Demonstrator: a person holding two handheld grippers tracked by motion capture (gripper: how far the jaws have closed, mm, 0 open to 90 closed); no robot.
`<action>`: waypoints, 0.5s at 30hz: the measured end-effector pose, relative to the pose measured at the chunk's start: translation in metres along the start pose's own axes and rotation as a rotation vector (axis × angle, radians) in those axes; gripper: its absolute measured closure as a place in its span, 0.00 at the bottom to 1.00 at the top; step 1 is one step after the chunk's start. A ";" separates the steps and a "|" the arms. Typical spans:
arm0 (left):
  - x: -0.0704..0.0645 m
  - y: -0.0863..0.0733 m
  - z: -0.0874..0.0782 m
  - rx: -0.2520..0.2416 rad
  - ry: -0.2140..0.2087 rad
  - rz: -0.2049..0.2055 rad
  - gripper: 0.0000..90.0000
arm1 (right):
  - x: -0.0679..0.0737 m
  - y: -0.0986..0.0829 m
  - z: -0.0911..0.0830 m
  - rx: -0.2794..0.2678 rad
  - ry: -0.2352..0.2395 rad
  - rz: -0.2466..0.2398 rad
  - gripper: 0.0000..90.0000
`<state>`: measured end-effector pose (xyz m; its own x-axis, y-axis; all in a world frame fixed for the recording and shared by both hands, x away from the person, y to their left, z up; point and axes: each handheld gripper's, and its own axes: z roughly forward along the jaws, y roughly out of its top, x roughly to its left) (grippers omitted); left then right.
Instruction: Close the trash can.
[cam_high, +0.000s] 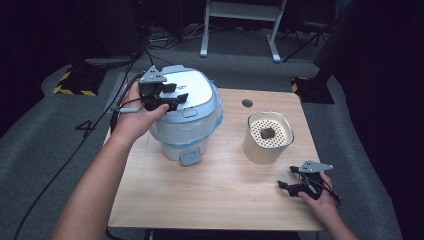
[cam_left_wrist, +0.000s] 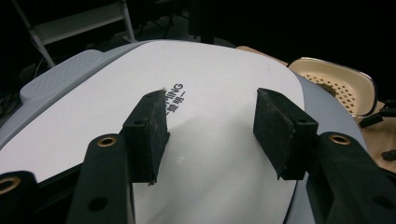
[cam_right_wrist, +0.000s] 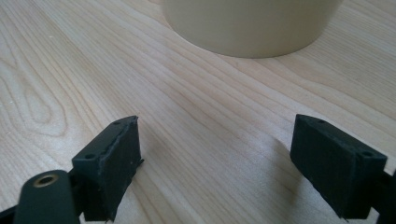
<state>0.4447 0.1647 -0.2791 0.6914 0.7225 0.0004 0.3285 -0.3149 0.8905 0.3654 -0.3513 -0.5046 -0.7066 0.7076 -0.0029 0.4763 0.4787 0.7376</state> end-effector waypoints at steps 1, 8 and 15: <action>-0.001 0.001 0.000 0.009 0.004 0.006 0.50 | 0.000 0.000 0.000 0.000 0.000 0.000 0.18; -0.008 0.004 0.001 0.019 0.066 0.050 0.50 | 0.000 0.000 0.000 0.000 0.000 0.000 0.18; -0.008 0.002 0.003 0.036 0.071 0.044 0.52 | 0.000 0.000 0.000 0.000 0.000 -0.001 0.18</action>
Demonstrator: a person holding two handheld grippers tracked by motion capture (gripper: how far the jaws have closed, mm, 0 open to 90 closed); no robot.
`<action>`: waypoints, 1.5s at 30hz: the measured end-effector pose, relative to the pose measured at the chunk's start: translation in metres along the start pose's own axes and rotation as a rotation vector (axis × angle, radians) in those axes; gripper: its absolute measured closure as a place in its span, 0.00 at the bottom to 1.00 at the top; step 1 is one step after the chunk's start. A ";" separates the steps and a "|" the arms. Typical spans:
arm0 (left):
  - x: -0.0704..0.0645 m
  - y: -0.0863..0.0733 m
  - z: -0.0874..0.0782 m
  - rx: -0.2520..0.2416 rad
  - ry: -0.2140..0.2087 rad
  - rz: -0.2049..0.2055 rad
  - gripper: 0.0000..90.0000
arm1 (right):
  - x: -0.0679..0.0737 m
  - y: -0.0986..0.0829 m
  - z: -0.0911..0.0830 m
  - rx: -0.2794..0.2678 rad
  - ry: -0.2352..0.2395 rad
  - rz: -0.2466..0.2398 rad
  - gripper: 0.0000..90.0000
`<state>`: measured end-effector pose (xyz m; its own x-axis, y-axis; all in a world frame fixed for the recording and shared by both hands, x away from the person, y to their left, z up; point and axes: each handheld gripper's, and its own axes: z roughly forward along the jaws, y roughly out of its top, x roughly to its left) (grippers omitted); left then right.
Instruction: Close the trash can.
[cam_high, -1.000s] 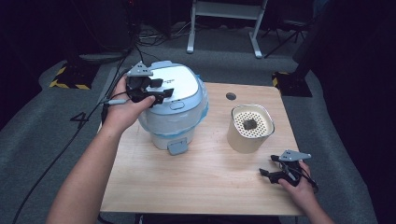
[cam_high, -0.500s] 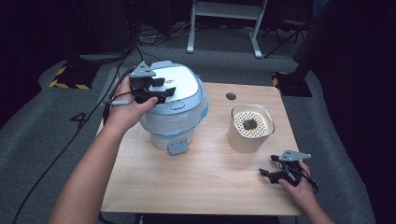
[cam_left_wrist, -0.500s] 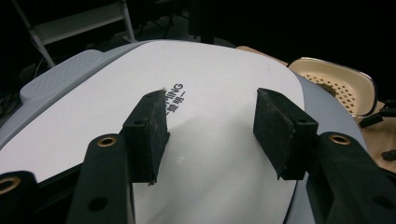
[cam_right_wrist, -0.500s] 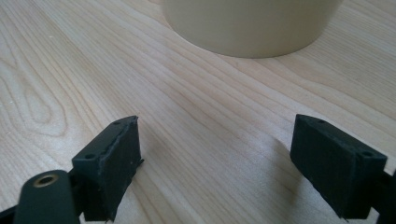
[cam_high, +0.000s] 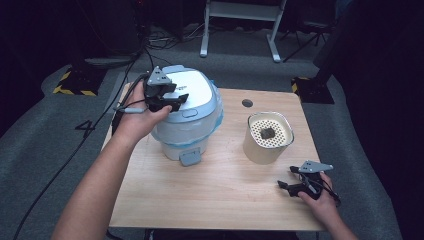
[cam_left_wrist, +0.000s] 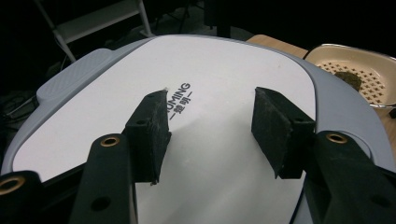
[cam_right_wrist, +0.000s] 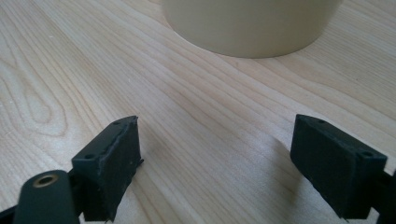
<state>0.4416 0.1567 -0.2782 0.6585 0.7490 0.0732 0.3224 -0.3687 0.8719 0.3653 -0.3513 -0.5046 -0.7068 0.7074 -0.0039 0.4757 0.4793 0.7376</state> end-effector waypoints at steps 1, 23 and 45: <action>0.000 0.000 0.000 -0.004 -0.001 0.003 0.52 | 0.000 0.000 0.000 0.000 0.000 0.000 0.18; -0.027 -0.005 -0.055 -0.133 -0.134 0.011 0.35 | 0.000 0.000 0.000 0.000 0.002 0.001 0.18; -0.058 -0.085 -0.068 -0.107 -0.144 0.034 0.33 | -0.001 0.001 0.002 -0.001 0.007 -0.008 0.18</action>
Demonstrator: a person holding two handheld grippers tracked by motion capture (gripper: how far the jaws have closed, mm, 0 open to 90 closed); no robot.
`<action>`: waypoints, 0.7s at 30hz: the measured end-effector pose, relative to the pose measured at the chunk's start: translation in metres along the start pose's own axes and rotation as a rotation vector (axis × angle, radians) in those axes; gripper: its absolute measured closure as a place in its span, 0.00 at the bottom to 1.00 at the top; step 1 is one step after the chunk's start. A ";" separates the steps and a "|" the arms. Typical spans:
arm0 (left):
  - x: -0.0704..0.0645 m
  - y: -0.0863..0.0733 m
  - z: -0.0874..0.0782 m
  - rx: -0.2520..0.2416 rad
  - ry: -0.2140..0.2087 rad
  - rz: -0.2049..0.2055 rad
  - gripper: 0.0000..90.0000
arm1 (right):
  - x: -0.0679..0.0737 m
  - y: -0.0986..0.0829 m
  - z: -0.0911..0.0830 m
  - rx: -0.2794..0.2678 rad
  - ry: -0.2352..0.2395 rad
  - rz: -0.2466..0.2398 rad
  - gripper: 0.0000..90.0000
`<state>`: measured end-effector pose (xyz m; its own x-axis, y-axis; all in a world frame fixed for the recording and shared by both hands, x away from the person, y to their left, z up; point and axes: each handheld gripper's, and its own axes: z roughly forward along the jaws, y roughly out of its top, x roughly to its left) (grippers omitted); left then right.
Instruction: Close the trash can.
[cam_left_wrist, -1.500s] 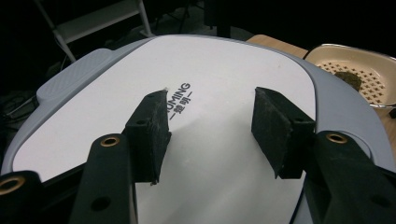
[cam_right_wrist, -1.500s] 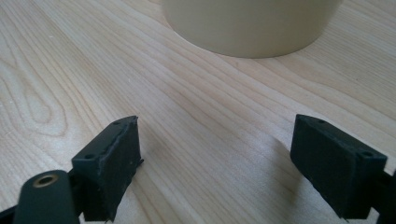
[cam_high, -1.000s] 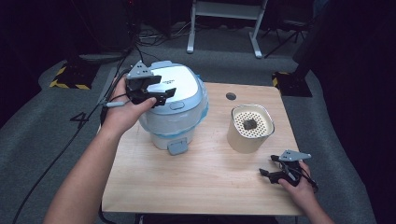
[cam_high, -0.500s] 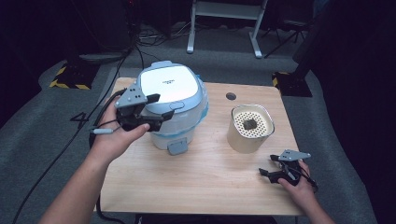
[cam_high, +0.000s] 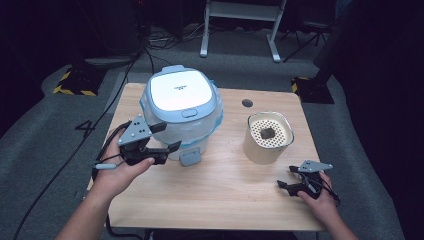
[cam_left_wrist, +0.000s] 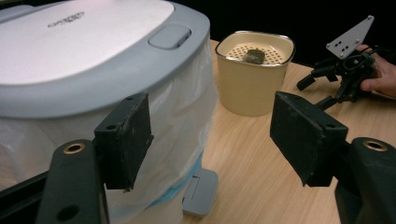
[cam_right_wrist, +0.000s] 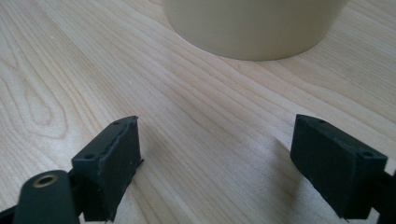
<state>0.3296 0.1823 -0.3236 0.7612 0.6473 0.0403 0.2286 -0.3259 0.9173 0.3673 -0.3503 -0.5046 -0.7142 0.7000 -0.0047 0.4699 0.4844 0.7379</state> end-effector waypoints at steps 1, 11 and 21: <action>0.000 -0.003 0.000 0.001 0.001 -0.002 0.32 | 0.000 0.000 0.000 0.000 0.000 0.000 0.18; 0.004 -0.046 0.010 0.049 0.023 -0.046 0.28 | 0.000 0.000 0.000 0.000 0.000 0.000 0.18; 0.009 -0.100 0.031 0.110 0.068 -0.128 0.26 | 0.000 0.000 0.000 0.000 0.000 0.000 0.18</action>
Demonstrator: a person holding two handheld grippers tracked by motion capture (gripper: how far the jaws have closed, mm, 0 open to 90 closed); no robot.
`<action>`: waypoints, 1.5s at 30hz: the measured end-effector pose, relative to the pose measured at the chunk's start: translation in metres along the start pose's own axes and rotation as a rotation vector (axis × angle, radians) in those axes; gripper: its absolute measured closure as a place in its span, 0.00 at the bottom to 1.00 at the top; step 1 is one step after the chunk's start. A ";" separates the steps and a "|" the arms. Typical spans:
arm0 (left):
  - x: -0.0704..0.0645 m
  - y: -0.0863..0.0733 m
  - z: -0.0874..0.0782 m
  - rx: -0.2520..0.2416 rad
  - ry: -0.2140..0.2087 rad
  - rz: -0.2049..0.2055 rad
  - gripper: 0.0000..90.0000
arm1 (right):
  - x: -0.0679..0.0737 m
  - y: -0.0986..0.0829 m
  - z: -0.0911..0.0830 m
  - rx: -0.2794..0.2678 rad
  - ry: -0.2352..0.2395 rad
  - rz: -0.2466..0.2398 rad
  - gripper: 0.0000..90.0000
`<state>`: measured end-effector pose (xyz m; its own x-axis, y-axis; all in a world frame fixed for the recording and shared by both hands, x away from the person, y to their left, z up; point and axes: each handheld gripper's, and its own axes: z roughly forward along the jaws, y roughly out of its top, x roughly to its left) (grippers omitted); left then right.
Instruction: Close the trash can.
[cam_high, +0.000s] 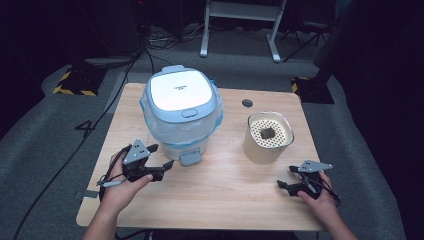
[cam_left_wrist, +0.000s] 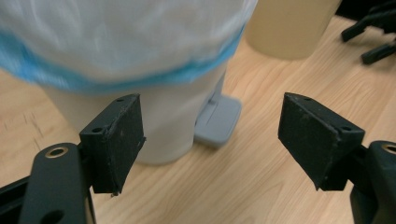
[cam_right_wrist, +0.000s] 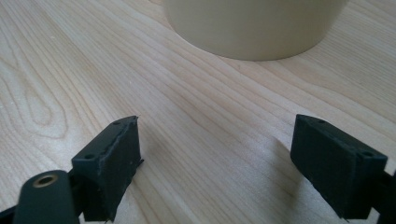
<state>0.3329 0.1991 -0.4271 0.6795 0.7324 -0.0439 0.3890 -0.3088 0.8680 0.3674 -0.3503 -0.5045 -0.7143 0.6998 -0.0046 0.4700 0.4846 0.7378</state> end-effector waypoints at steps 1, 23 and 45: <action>0.000 0.000 0.000 0.000 0.000 0.000 0.25 | 0.000 0.000 0.000 0.000 0.000 0.000 0.18; 0.010 -0.062 0.029 0.238 0.033 -0.036 0.22 | 0.000 0.000 0.000 0.000 0.000 0.000 0.18; 0.008 -0.068 0.037 0.290 0.063 -0.019 0.16 | 0.000 0.000 0.000 0.000 0.000 0.000 0.18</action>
<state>0.3354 0.2036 -0.5046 0.6341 0.7730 -0.0203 0.5687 -0.4484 0.6895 0.3673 -0.3502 -0.5046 -0.7144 0.6997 -0.0047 0.4698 0.4846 0.7378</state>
